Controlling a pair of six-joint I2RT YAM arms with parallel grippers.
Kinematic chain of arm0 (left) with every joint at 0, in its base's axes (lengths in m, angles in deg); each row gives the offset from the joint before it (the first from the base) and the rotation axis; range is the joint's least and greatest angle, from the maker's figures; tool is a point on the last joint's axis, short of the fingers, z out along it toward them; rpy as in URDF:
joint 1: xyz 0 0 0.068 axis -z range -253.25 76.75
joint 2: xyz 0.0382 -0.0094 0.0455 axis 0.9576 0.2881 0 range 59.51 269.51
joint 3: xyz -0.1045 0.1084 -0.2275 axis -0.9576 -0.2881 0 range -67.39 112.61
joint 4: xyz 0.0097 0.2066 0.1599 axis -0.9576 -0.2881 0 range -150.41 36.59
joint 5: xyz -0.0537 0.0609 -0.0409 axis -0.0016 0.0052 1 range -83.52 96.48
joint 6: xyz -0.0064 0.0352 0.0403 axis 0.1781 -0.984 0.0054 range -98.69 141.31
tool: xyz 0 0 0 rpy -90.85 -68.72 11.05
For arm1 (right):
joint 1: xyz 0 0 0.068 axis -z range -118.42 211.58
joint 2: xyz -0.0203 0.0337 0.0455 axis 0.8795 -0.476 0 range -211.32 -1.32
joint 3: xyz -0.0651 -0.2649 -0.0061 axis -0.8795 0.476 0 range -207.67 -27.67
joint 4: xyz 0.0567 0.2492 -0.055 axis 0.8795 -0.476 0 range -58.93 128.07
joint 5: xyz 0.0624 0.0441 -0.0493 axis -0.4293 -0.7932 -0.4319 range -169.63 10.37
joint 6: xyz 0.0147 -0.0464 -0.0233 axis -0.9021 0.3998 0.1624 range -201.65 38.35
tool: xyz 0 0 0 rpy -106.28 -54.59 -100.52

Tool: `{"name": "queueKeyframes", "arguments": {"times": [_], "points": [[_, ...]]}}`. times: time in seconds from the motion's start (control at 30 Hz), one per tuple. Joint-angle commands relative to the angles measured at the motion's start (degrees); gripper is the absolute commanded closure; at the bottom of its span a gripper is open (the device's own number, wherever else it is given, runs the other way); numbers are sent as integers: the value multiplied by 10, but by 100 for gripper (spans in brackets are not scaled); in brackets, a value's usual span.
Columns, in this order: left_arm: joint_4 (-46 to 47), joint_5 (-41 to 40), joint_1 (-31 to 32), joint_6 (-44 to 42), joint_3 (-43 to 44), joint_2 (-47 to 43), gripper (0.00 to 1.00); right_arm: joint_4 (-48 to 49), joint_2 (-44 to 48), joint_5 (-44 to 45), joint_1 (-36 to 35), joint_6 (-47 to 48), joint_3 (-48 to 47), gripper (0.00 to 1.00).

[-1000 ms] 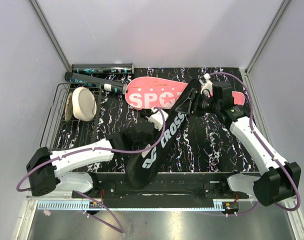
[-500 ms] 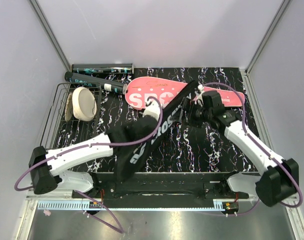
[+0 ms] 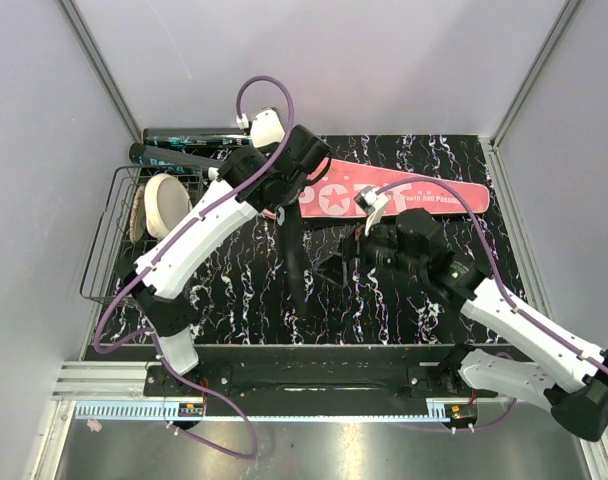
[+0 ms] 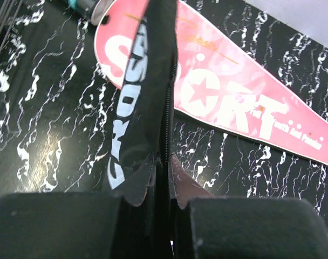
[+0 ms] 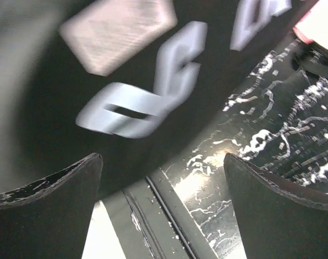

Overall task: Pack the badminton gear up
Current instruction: Zip the racket bag at the center of the board.

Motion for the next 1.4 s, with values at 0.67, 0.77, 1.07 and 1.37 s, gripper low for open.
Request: {"name": "queueKeyframes", "arguments": {"times": [0.67, 0.77, 1.07, 1.37], "points": [[-121, -147, -22, 184, 67, 67, 100, -157, -18, 277, -171, 136, -218, 0], [-123, -133, -23, 195, 64, 64, 100, -116, -53, 282, -171, 136, -200, 0], [-137, -134, -22, 204, 79, 86, 100, -100, -73, 303, -186, 89, -199, 0], [-141, -147, -22, 207, 103, 112, 100, -75, -53, 297, -262, 67, -174, 0]]}}
